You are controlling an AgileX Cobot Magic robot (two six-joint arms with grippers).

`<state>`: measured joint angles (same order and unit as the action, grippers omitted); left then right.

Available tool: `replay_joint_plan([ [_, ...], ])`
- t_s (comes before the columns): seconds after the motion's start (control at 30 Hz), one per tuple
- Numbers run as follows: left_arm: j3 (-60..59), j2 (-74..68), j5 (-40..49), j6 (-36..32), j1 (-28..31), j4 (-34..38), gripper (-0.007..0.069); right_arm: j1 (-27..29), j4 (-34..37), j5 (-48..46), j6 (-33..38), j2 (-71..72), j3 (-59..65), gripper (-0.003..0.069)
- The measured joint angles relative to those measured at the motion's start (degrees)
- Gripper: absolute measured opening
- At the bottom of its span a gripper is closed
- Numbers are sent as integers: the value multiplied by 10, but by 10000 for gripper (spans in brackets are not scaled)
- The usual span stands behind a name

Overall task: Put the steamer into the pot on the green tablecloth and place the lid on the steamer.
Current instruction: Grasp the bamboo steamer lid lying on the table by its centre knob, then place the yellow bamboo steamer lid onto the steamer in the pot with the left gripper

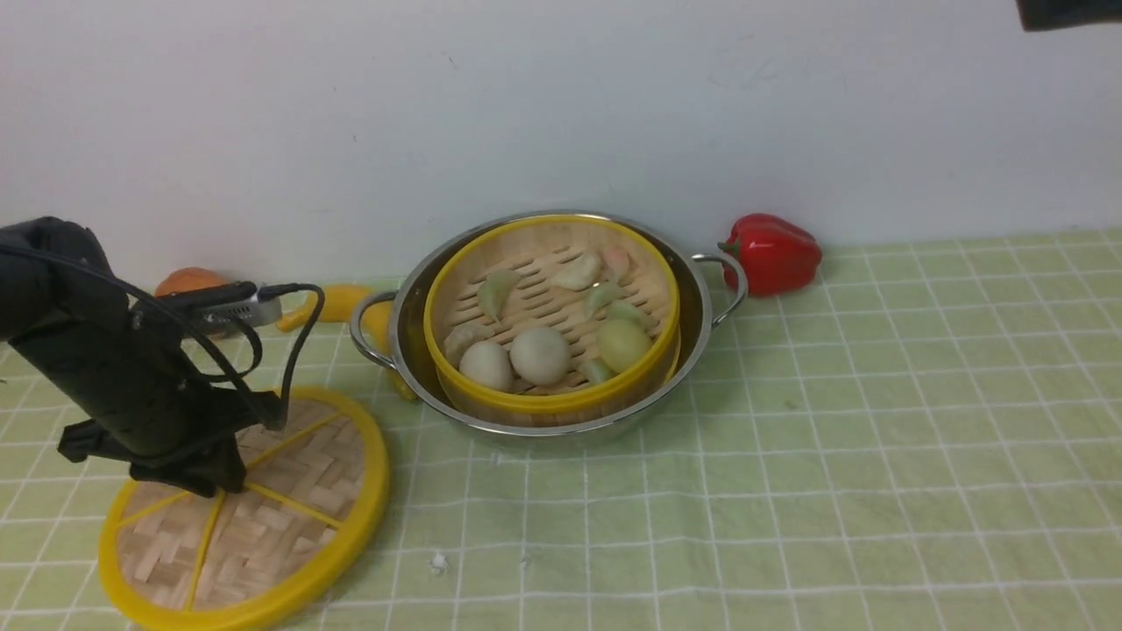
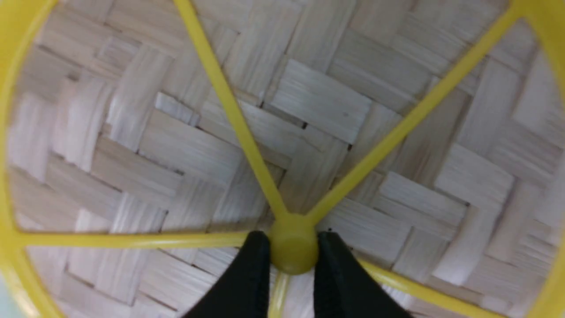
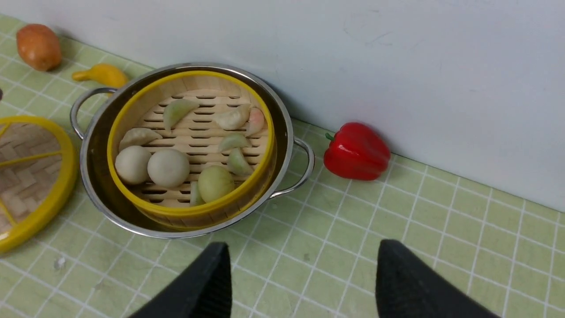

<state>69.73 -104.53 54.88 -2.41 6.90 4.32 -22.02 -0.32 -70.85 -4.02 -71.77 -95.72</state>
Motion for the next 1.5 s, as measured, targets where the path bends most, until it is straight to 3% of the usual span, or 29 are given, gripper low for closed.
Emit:
replay_joint_plan([
  [0.17,115,44,122,65,2,-105,119,0,-8,0,0,10,0,438],
  [0.33,239,60,144,63,-25,-95,119,0,-22,0,0,17,0,438],
  [0.47,364,23,145,55,-131,-43,119,0,-26,0,-6,17,0,438],
  [0.73,498,-133,148,73,-274,-71,119,0,-26,0,-13,17,0,438],
  [0.97,553,-231,154,78,-287,-78,119,0,-28,0,-13,17,0,438],
  [1.5,556,-270,125,61,-287,-34,119,0,-28,0,-13,17,0,438],
])
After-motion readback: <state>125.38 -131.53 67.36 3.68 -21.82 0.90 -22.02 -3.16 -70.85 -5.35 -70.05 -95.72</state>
